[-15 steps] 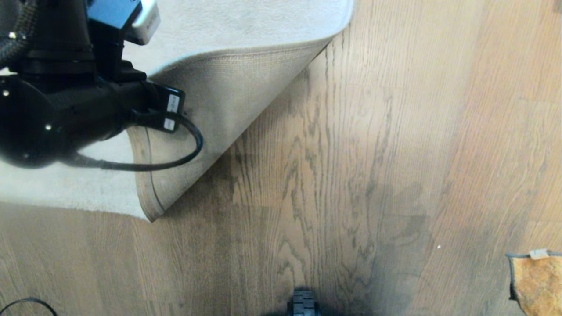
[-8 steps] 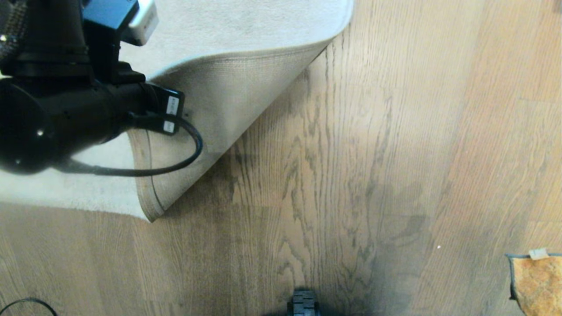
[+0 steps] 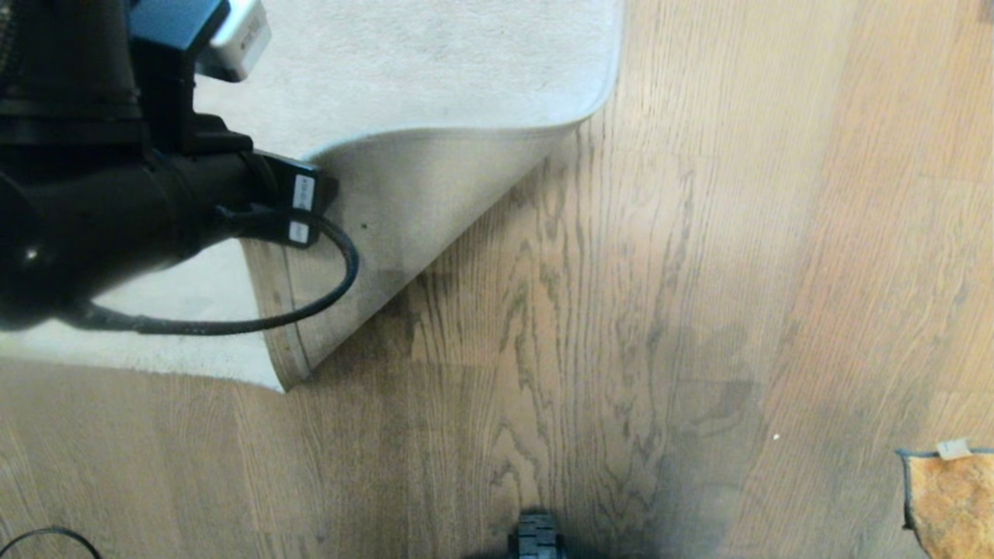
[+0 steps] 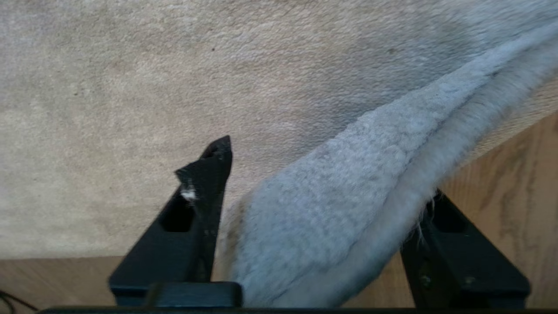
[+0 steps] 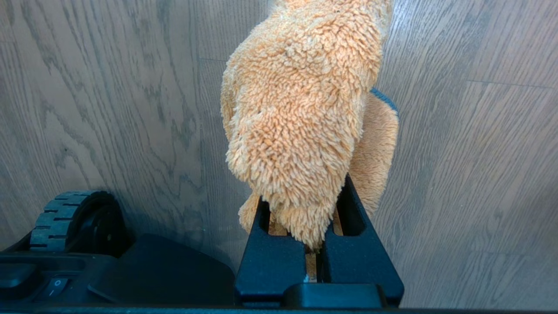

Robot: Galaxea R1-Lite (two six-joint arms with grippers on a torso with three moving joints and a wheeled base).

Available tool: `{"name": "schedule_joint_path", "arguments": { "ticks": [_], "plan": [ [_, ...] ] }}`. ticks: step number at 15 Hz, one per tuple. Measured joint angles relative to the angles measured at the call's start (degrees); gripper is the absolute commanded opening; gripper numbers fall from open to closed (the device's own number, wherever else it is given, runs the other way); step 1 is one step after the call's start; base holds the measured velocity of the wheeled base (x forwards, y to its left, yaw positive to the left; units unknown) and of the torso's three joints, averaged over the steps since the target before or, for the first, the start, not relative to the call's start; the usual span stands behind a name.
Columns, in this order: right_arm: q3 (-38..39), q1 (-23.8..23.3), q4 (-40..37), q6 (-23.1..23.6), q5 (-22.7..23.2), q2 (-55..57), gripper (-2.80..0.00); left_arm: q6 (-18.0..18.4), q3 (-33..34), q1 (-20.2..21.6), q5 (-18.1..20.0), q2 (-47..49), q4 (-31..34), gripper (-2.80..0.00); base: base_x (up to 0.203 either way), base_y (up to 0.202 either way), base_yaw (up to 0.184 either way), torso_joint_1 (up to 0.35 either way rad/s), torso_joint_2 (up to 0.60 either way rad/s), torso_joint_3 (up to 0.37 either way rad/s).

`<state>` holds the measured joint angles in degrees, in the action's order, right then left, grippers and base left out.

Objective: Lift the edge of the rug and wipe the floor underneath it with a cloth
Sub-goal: Lay down the carpet

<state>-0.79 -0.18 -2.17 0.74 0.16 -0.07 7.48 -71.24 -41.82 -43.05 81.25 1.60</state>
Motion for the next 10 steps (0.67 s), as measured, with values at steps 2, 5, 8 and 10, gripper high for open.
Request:
{"name": "schedule_joint_path", "arguments": {
  "ticks": [2,5,8,10],
  "plan": [
    [0.0,0.0,0.0,0.0,0.0,0.0,-2.8,-0.2,0.3,-1.1,0.0,-0.5,-0.1,0.0,0.0,0.0,0.0,0.0,0.0,0.0],
    [0.0,0.0,0.0,0.0,0.0,0.0,-2.8,-2.1,0.5,-3.9,0.0,-1.3,-0.2,0.0,0.0,0.0,0.0,0.0,0.0,0.0],
    [0.0,0.0,0.0,0.0,0.0,0.0,-2.8,-7.0,0.5,-6.2,0.0,-2.2,-0.4,0.0,0.0,0.0,0.0,0.0,0.0,0.0],
    [0.0,0.0,0.0,0.0,0.0,0.0,-2.8,-9.3,0.2,-6.9,0.0,-2.6,-1.4,0.0,0.0,0.0,0.0,0.0,0.0,0.0]
  ]
}}
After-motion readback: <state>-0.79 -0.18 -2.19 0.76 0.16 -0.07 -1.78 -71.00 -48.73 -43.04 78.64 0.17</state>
